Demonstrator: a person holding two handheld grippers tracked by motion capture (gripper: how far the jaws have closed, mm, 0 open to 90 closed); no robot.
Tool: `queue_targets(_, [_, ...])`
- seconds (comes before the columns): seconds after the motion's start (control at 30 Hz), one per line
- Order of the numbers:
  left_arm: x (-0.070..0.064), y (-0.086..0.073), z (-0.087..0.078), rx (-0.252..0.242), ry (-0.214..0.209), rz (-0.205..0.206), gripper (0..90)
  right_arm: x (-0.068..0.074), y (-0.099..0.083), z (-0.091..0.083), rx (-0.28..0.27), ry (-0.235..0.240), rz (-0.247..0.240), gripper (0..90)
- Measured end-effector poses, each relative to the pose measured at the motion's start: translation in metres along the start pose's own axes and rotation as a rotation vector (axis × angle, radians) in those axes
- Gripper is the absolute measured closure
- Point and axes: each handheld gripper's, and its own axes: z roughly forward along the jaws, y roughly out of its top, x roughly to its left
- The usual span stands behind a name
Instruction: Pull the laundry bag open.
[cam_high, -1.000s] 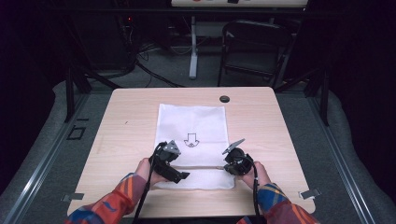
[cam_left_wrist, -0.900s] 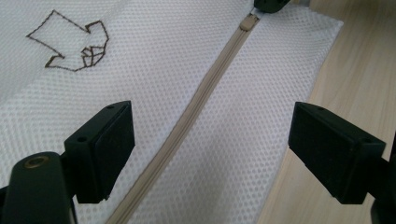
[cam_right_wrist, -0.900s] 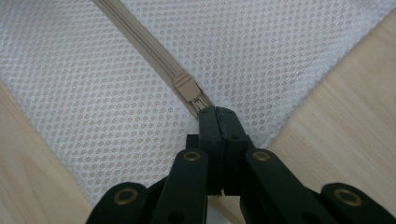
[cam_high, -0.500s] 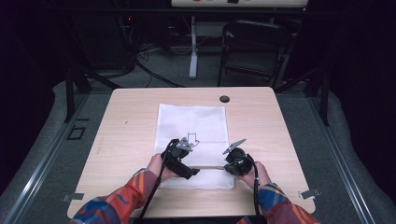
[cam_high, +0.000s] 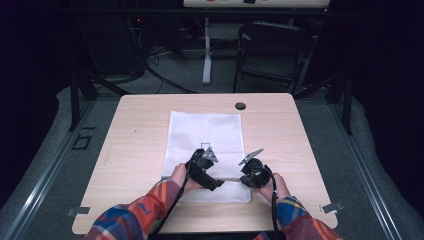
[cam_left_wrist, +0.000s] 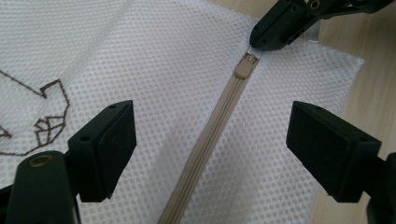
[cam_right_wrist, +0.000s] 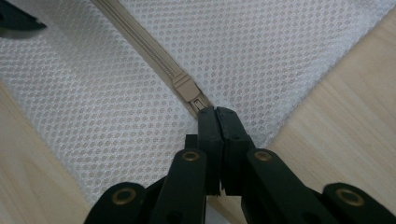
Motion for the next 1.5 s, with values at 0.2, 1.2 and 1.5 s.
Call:
queue_targets(0.2, [-0.005, 0.007, 0.012, -0.003, -0.029, 0.027, 19.8, 0.0, 0.0, 0.0, 0.001, 0.003, 0.0, 89.1])
queue_targets(1.2, [-0.015, 0.017, 0.049, -0.011, -0.081, 0.076, 72.7, -0.002, -0.004, 0.0, -0.023, 0.016, 0.006, 89.5])
queue_targets(1.5, [-0.014, 0.016, 0.051, -0.023, -0.087, 0.058, 80.3, -0.003, -0.005, 0.0, -0.039, 0.027, 0.022, 89.6])
